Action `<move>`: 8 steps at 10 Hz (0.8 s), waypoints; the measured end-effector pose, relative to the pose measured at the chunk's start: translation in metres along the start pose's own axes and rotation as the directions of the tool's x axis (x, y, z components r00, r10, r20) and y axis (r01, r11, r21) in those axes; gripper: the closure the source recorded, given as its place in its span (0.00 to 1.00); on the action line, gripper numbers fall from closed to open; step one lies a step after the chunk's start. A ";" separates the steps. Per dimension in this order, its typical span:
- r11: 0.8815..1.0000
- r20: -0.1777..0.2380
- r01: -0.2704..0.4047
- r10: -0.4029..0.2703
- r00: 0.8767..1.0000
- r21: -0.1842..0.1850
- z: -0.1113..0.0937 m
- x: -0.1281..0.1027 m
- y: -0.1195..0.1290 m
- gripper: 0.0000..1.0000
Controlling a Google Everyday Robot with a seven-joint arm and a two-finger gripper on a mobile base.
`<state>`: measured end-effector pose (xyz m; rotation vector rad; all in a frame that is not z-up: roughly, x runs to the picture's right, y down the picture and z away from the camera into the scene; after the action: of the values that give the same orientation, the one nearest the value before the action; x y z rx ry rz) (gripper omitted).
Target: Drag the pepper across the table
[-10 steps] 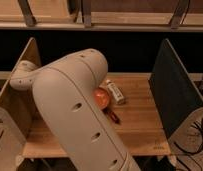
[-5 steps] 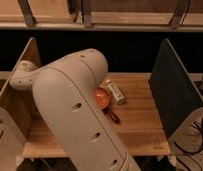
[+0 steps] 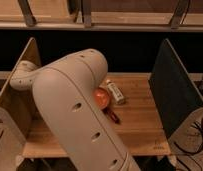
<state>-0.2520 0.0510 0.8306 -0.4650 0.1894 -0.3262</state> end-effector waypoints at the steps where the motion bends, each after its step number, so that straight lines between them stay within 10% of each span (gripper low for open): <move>1: 1.000 0.000 0.000 0.000 1.000 0.000 0.000 0.000 0.000 0.34; 5: 1.000 0.001 -0.002 0.002 1.000 0.005 -0.002 0.000 -0.001 0.34; 8: 0.989 0.039 -0.104 0.100 0.994 0.107 -0.047 0.022 -0.033 0.34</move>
<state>-0.2521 -0.0034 0.8027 -0.3512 0.1617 -0.2271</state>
